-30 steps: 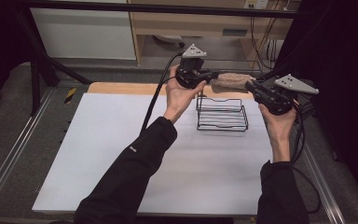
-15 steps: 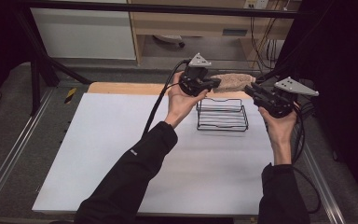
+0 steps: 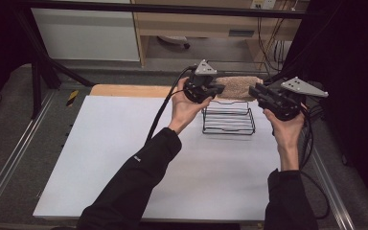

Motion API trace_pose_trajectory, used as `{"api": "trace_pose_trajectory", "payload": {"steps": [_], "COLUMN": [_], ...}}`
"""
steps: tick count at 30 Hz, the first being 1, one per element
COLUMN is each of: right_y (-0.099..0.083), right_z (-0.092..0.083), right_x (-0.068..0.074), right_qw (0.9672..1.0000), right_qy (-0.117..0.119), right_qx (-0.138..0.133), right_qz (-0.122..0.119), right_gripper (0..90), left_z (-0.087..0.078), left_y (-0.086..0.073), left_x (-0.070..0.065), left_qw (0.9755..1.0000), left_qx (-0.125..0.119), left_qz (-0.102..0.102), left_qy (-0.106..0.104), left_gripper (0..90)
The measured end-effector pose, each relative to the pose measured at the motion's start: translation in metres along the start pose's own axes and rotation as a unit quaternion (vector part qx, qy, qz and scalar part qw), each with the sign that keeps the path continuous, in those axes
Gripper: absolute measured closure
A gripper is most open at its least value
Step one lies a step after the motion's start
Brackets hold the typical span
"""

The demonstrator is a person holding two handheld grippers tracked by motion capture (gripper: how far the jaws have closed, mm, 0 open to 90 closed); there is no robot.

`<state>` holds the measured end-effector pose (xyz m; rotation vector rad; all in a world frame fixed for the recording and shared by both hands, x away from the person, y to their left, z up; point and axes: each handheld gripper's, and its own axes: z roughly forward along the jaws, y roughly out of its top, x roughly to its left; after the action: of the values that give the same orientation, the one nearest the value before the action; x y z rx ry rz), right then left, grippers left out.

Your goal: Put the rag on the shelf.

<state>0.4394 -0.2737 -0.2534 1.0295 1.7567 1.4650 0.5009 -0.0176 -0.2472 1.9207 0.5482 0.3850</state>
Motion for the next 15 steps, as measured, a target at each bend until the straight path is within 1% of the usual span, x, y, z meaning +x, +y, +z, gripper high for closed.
{"api": "trace_pose_trajectory", "payload": {"steps": [2, 3, 5, 7, 9, 13, 15], "right_y": [-0.006, -0.01, -0.017, -0.022, -0.025, -0.026, -0.025], "right_z": [0.003, 0.005, 0.008, 0.012, 0.014, 0.018, 0.019], "right_x": [-0.002, -0.004, -0.007, -0.01, -0.012, -0.014, -0.014], "right_qw": [0.9998, 0.9996, 0.9993, 0.999, 0.9991, 0.999, 0.9991], "right_qy": [-0.004, -0.005, -0.007, -0.015, -0.018, -0.03, -0.031], "right_qx": [0.017, 0.025, 0.033, 0.037, 0.033, 0.03, 0.029], "right_qz": [0.003, 0.008, 0.018, 0.019, 0.019, 0.01, 0.007], "right_gripper": [80.7, 83.9, 86.8, 87.2, 87.1, 86.3, 84.2], "left_z": [0.002, 0.003, 0.005, 0.008, 0.01, 0.012, 0.011], "left_y": [-0.003, -0.005, -0.008, -0.01, -0.011, -0.011, -0.011], "left_x": [0.0, 0.0, 0.0, 0.0, 0.0, 0.001, 0.001], "left_qw": [1.0, 1.0, 1.0, 1.0, 1.0, 1.0, 1.0], "left_qx": [0.003, 0.004, 0.007, 0.008, 0.009, 0.005, 0.006], "left_qz": [0.0, 0.0, 0.004, 0.004, 0.004, 0.001, 0.001], "left_qy": [-0.001, -0.002, -0.002, -0.002, -0.002, -0.002, -0.002], "left_gripper": [89.6, 89.6, 89.5, 89.4, 89.4, 89.4, 89.0]}}
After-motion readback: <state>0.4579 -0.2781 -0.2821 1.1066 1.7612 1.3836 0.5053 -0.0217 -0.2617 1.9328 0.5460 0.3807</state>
